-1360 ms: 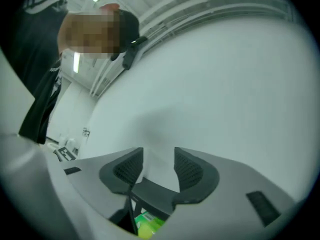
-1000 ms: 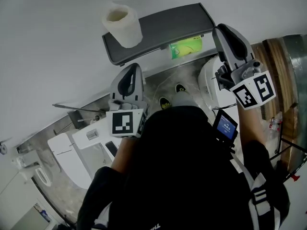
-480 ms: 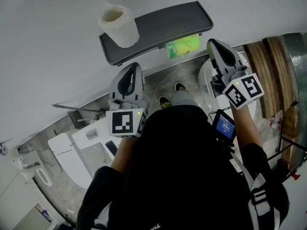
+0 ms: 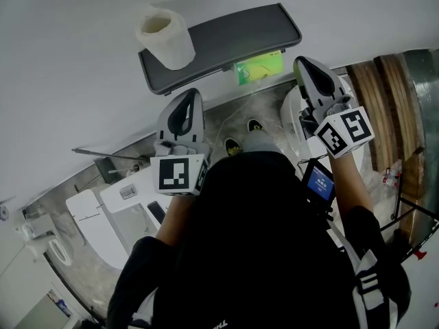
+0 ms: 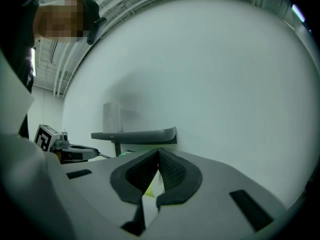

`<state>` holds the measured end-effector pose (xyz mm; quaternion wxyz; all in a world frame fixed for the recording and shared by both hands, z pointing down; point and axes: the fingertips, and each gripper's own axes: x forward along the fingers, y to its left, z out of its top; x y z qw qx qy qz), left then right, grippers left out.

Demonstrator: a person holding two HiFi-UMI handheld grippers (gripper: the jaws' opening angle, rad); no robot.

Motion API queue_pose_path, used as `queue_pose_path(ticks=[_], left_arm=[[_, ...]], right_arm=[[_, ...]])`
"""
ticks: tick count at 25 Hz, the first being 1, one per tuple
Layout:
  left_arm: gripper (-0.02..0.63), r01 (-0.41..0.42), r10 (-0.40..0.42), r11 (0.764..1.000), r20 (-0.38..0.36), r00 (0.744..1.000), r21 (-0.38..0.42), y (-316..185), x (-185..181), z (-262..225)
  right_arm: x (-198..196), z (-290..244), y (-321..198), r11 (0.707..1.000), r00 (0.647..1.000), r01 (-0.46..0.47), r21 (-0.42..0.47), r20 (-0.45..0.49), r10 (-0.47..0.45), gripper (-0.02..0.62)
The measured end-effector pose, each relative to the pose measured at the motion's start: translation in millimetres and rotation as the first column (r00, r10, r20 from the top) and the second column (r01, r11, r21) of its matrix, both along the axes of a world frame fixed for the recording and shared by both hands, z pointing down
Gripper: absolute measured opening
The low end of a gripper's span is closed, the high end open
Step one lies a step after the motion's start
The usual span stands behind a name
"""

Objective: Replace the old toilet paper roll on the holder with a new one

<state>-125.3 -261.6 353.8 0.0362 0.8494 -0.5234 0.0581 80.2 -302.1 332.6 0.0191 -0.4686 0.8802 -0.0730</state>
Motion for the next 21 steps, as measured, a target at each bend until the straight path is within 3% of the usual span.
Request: queue_pose_path(ticks=[21], left_arm=[[0.023,-0.025,0.026,1.0,-0.004,1.0,0.004,-4.6,13.9,-2.2]], right_arm=[[8.3,2.6,-1.5,1.0,0.998,-0.008,0.001,-0.057,0.008,0.018]])
